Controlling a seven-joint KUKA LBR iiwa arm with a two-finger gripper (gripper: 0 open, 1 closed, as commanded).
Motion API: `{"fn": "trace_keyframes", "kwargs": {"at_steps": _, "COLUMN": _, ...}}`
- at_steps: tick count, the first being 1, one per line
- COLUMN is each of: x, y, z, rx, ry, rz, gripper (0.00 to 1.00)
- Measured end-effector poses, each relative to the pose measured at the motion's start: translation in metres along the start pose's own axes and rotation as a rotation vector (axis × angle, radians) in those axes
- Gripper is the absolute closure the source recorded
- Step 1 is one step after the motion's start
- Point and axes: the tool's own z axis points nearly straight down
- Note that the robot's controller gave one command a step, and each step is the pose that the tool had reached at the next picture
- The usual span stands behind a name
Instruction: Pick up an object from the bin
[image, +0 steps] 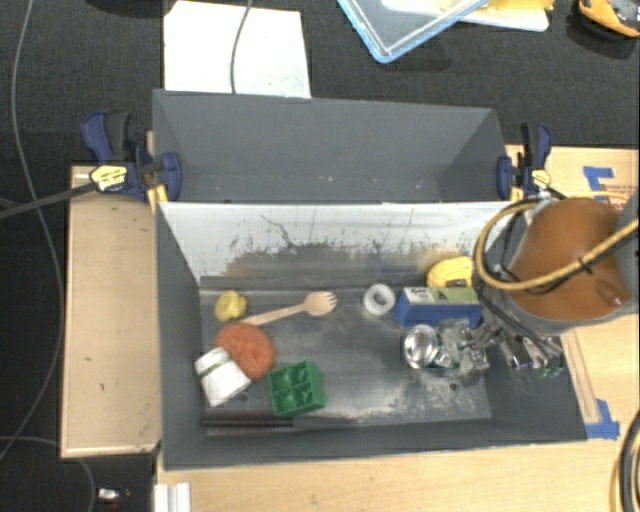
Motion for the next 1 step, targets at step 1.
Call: {"fn": "trace_keyframes", "kwargs": {"at_steps": 1, "x": -0.0071, "y": -0.0137, "z": -0.0757, "rx": 0.002, "ry": -0.004, "rz": -0.064, "gripper": 1.0}}
